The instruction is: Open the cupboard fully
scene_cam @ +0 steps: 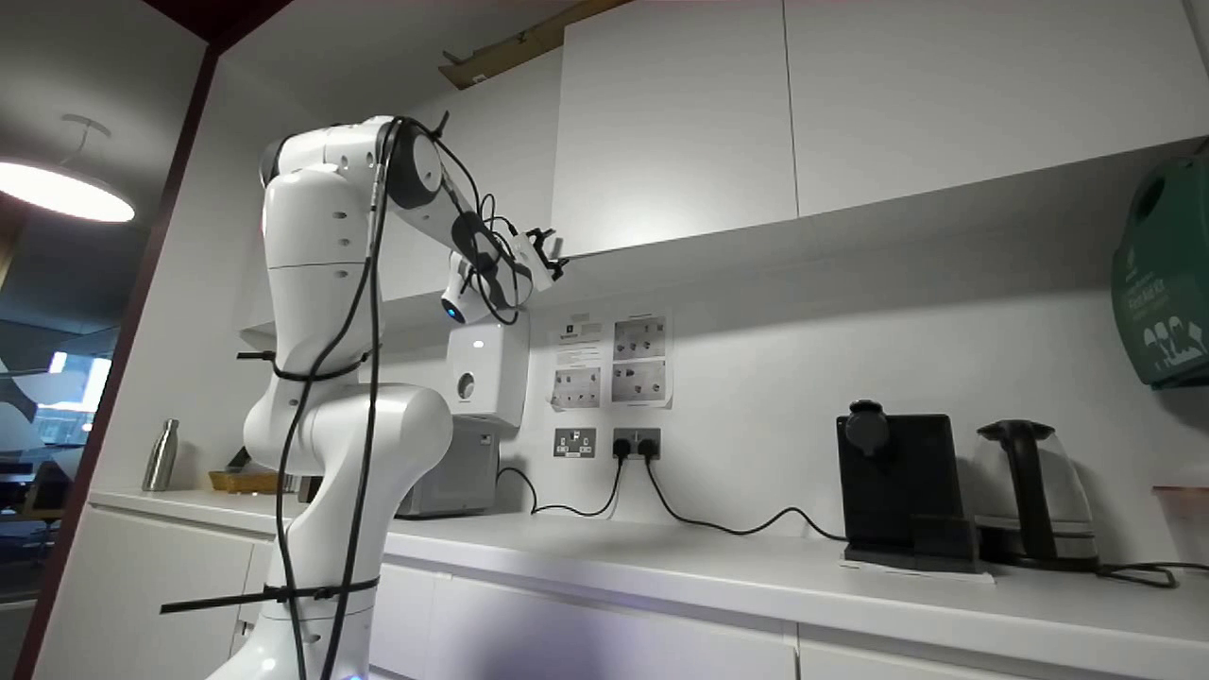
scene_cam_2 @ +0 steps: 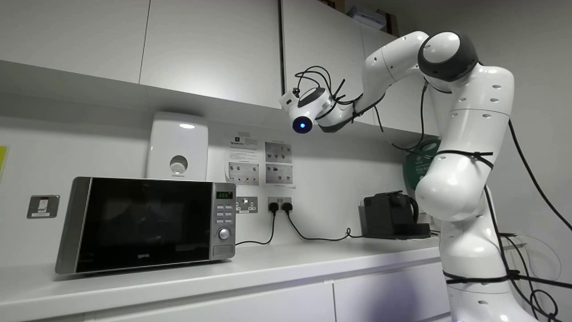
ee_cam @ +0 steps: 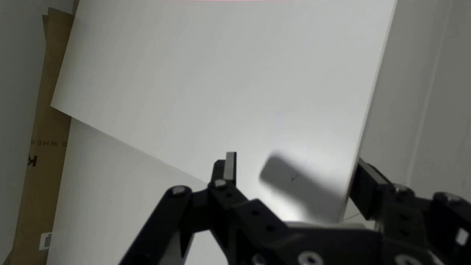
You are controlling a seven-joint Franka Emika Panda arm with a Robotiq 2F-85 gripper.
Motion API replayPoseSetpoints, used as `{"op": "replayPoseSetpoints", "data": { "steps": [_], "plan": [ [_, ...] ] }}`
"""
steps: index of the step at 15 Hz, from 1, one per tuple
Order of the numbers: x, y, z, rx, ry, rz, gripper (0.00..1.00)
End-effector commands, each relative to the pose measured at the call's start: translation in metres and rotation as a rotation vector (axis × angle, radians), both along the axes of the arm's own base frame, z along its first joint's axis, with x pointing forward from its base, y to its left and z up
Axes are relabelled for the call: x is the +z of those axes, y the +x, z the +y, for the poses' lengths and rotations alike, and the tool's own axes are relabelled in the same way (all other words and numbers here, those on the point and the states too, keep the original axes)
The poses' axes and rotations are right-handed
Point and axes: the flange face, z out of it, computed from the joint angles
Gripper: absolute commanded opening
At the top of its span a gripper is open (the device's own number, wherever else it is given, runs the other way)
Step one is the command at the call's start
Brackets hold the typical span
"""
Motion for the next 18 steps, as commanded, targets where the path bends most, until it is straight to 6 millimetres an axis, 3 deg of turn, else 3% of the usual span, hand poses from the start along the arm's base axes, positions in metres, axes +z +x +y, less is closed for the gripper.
{"op": "replayPoseSetpoints", "data": {
  "steps": [1,4,13,14,15,18],
  "plan": [
    [0.012,-0.006,-0.006,0.005,0.015,-0.032,0.45],
    [0.008,-0.006,-0.007,0.006,0.021,-0.022,0.23],
    [0.013,-0.016,-0.017,0.057,0.121,-0.06,0.13],
    [0.013,-0.017,-0.018,0.062,0.129,-0.06,0.62],
    [0.015,-0.018,-0.019,0.063,0.132,-0.064,0.65],
    [0.025,-0.026,-0.022,0.06,0.141,-0.088,0.87]
  ]
}}
